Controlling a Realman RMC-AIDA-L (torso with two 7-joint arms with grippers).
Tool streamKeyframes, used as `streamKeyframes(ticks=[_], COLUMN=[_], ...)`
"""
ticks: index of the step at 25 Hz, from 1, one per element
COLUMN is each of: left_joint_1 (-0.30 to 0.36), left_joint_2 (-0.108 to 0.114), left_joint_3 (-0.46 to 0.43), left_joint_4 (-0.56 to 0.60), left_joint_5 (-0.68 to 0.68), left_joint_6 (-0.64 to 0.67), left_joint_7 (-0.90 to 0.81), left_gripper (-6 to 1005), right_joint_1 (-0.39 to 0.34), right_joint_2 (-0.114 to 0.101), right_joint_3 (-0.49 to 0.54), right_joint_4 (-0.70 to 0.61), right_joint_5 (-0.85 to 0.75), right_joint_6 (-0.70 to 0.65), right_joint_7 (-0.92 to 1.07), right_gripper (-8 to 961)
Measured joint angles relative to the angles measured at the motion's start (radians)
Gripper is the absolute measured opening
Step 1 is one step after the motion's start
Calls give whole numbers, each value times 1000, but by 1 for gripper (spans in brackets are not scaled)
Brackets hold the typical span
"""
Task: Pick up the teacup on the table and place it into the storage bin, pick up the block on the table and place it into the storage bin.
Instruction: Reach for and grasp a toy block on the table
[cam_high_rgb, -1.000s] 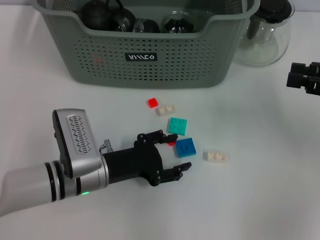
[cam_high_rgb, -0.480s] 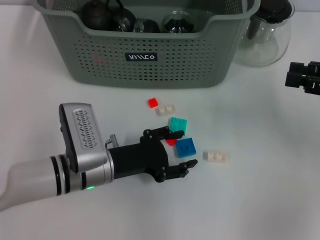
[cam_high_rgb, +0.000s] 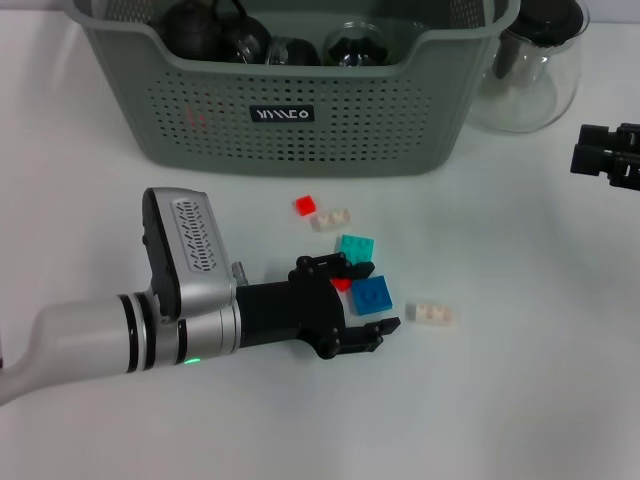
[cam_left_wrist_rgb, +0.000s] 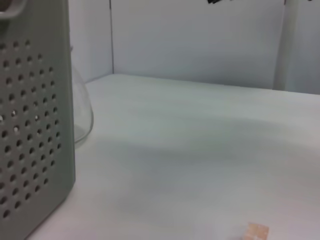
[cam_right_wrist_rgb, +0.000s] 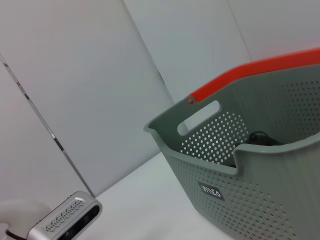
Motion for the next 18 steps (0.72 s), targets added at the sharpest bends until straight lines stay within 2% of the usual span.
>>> streamKeyframes(ticks=[12, 18], left_joint_1=[20, 26], left_joint_2=[5, 0], left_joint_3=[29, 26], left_joint_4=[10, 19], left_joint_5=[10, 7], left_joint_6=[53, 39], left_joint_7=[-9, -4], left_gripper=[728, 726], right_joint_1=[-3, -2], right_joint_2=[-2, -2], right_joint_3=[1, 0], right_joint_4=[0, 0], right_joint_5=[0, 0], right_joint_6=[0, 0], right_joint_7=[0, 0], right_gripper=[507, 506])
